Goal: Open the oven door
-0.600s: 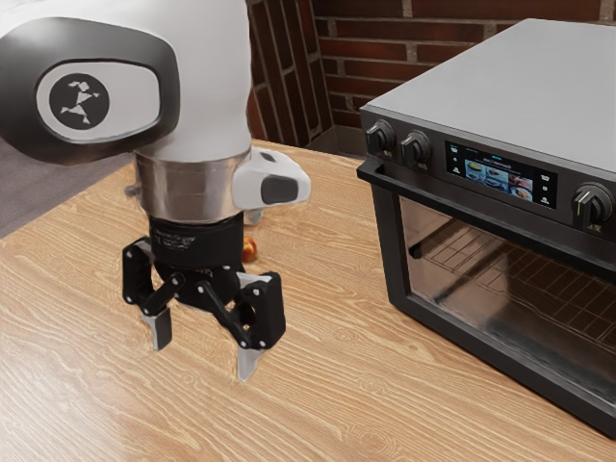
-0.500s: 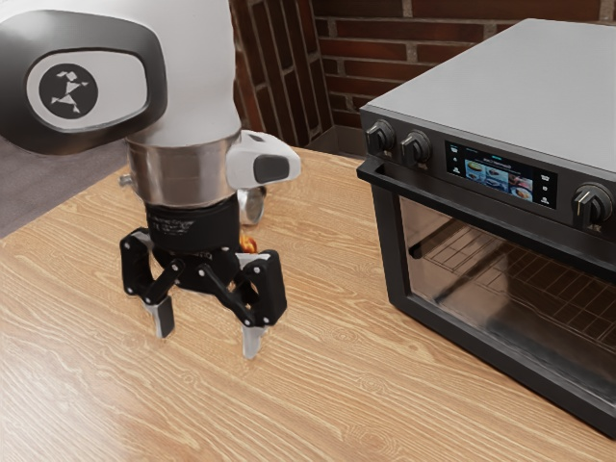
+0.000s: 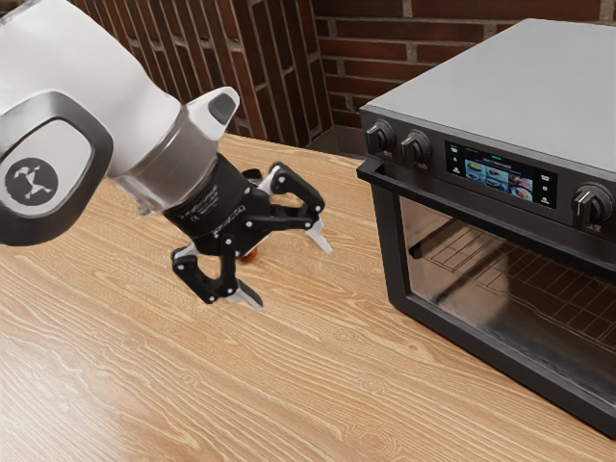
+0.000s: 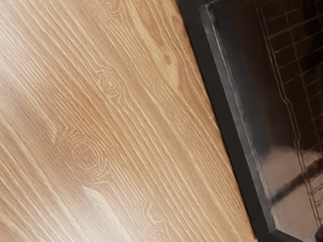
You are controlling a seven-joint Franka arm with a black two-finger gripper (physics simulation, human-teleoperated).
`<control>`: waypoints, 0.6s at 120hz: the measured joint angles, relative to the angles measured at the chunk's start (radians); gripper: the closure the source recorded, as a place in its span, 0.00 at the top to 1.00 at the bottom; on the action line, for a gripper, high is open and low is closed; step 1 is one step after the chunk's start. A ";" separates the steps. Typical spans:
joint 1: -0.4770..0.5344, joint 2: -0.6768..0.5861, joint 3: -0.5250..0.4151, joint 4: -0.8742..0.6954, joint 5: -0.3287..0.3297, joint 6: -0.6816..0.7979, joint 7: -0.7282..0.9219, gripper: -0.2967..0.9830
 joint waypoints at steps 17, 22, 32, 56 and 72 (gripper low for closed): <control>-0.008 0.092 0.004 0.018 -0.014 0.166 -0.110 0.77; -0.015 0.106 0.003 0.022 -0.016 0.207 -0.141 0.77; -0.026 0.146 0.000 0.066 -0.019 0.268 -0.196 0.77; -0.056 0.253 -0.004 0.149 -0.012 0.357 -0.293 0.77; -0.058 0.300 -0.004 0.190 -0.010 0.384 -0.337 0.77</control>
